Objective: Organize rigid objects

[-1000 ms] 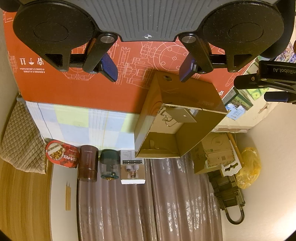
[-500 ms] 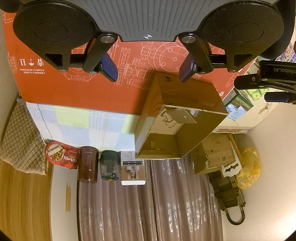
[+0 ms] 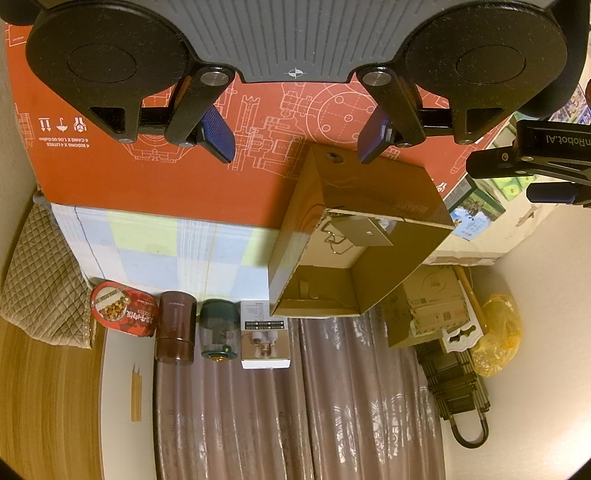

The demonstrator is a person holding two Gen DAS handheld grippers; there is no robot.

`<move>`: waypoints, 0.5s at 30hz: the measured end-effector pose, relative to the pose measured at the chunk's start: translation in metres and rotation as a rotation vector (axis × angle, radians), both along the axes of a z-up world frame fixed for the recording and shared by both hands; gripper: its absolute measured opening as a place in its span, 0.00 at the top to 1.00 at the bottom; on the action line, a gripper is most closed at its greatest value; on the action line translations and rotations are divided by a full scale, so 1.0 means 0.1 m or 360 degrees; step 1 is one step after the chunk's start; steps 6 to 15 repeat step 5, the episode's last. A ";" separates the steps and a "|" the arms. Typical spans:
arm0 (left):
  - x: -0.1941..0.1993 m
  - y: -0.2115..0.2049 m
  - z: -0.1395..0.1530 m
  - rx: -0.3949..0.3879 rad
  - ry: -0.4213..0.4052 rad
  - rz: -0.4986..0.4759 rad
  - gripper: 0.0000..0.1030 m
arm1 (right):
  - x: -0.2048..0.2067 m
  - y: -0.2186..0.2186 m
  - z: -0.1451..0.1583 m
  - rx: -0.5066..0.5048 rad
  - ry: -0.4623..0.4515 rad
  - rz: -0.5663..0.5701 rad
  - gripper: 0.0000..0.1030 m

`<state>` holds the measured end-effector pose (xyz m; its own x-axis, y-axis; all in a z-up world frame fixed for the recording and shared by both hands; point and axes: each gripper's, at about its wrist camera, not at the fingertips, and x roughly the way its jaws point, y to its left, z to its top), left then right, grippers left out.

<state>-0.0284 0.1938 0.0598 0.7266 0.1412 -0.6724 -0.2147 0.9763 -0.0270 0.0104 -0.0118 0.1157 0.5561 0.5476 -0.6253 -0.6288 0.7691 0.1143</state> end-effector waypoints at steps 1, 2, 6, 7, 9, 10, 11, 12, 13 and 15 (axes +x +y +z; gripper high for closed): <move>0.00 0.01 0.00 -0.0016 -0.0009 0.0002 0.01 | 0.00 0.00 0.00 -0.0001 0.0000 0.0001 0.32; -0.01 0.01 0.00 -0.0029 -0.0020 0.0004 0.01 | 0.00 0.00 0.00 0.0000 0.0000 0.0000 0.32; -0.01 0.01 0.01 -0.0023 -0.0023 0.0008 0.01 | 0.00 0.00 0.00 0.0000 0.0000 -0.0001 0.32; -0.01 0.01 0.01 -0.0023 -0.0023 0.0008 0.01 | 0.00 0.00 0.00 0.0000 0.0000 -0.0001 0.32; -0.01 0.01 0.01 -0.0023 -0.0023 0.0008 0.01 | 0.00 0.00 0.00 0.0000 0.0000 -0.0001 0.32; -0.01 0.01 0.01 -0.0023 -0.0023 0.0008 0.01 | 0.00 0.00 0.00 0.0000 0.0000 -0.0001 0.32; -0.01 0.01 0.01 -0.0023 -0.0023 0.0008 0.01 | 0.00 0.00 0.00 0.0000 0.0000 -0.0001 0.32; -0.01 0.01 0.01 -0.0023 -0.0023 0.0008 0.01 | 0.00 0.00 0.00 0.0000 0.0000 -0.0001 0.32; -0.01 0.01 0.01 -0.0023 -0.0023 0.0008 0.01 | 0.00 0.00 0.00 0.0000 0.0000 -0.0001 0.32; -0.01 0.01 0.01 -0.0023 -0.0023 0.0008 0.01 | 0.00 0.00 0.00 0.0000 0.0000 -0.0001 0.32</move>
